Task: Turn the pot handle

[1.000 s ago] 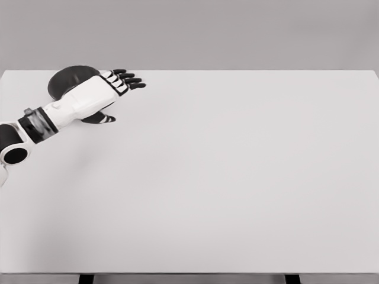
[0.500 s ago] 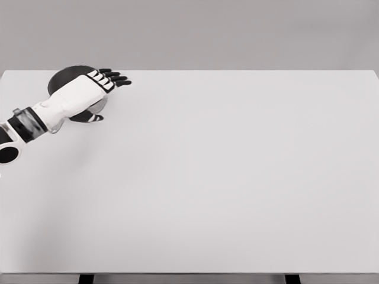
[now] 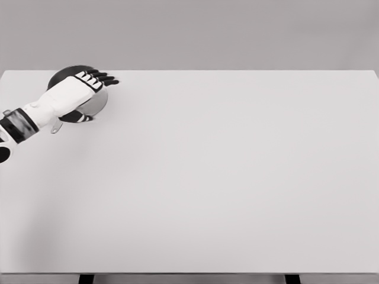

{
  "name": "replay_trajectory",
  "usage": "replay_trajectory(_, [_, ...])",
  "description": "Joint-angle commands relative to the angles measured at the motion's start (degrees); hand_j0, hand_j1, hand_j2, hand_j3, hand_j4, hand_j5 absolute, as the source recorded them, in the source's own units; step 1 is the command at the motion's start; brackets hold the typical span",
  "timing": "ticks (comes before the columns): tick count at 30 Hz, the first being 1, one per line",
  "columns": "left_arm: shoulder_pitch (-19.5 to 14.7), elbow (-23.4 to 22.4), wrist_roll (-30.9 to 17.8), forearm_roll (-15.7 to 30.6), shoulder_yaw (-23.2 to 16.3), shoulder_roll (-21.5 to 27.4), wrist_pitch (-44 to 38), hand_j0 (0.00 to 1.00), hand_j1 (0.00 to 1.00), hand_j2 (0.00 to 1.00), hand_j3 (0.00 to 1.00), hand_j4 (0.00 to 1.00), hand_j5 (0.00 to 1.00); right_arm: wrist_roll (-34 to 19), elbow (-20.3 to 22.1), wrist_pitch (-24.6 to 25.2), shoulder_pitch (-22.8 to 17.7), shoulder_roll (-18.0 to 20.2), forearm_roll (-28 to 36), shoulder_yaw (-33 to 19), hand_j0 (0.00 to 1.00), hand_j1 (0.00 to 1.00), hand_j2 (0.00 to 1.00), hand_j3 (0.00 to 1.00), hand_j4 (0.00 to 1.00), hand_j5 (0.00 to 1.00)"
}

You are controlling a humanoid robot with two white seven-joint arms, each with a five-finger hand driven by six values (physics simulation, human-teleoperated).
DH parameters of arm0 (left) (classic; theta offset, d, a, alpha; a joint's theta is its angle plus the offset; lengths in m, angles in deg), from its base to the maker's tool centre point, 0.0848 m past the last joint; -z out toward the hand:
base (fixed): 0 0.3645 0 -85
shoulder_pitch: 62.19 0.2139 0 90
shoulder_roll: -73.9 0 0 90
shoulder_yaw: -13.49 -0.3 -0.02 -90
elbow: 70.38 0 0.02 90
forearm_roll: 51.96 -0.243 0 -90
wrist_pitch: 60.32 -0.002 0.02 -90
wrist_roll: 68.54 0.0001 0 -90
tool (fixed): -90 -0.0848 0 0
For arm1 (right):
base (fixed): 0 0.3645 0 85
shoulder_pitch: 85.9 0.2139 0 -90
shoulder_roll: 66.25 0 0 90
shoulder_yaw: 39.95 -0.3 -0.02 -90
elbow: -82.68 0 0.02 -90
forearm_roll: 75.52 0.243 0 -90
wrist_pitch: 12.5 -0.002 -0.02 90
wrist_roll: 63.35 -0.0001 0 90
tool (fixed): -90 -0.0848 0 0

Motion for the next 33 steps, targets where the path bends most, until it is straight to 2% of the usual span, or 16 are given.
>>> replay_trajectory(1, [0.0,-1.2,0.0,0.4,0.7,0.6,0.0,1.0,1.0,1.0,1.0,1.0,1.0,0.0,0.0,0.0,0.0,0.0,0.1,0.0,1.0,1.0,1.0,1.0,1.0,1.0])
replay_trajectory(8, [0.0,-2.9,0.0,0.4,2.2,1.5,0.0,1.0,1.0,1.0,1.0,1.0,1.0,0.0,0.0,0.0,0.0,0.0,0.1,0.0,1.0,1.0,1.0,1.0,1.0,1.0])
replay_trajectory(22, [-0.1,-5.4,0.0,0.3,2.4,2.4,0.0,1.0,1.0,1.0,1.0,1.0,1.0,0.0,0.0,0.0,0.0,0.0,0.1,0.0,1.0,1.0,1.0,1.0,1.0,1.0])
replay_trajectory(27, [0.2,-6.2,0.0,0.4,4.5,3.9,0.0,1.0,1.0,1.0,1.0,1.0,1.0,0.0,0.0,0.0,0.0,0.0,0.1,0.0,1.0,1.0,1.0,1.0,1.0,1.0])
replay_trajectory(33, [0.1,-7.7,0.0,0.3,5.1,4.4,0.0,1.0,1.0,1.0,1.0,1.0,1.0,0.0,0.0,0.0,0.0,0.0,0.1,0.0,1.0,1.0,1.0,1.0,1.0,1.0])
